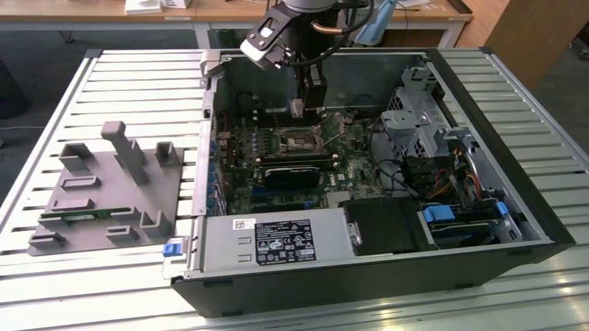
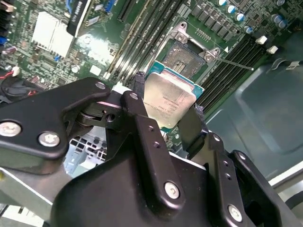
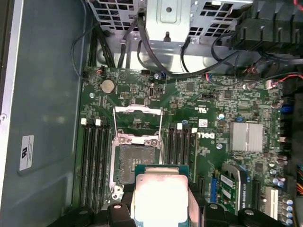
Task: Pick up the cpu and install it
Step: 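Place the cpu into insertion slot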
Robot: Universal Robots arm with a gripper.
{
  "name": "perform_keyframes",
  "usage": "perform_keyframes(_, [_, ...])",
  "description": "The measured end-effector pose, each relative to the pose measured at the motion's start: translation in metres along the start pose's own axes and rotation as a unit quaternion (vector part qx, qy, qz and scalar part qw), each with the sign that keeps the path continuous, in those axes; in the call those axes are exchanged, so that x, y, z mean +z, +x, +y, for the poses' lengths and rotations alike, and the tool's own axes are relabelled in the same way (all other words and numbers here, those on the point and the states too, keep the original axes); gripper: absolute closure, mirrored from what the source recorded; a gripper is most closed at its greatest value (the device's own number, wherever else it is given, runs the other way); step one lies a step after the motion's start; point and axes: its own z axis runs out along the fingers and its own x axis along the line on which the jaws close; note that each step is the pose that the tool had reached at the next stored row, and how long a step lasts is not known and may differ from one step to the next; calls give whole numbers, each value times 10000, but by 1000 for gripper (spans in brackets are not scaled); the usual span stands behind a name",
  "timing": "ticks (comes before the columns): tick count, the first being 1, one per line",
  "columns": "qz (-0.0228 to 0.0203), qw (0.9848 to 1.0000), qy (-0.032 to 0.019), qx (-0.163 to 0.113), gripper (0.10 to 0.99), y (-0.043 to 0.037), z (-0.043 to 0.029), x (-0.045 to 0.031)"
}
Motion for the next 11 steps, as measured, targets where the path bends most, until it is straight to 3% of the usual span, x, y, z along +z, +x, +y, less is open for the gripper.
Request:
perform_keyframes(6, [1, 10000, 9, 0, 553, 40, 0, 102])
perform_keyframes(11, [1, 10000, 10, 0, 553, 44, -2, 145])
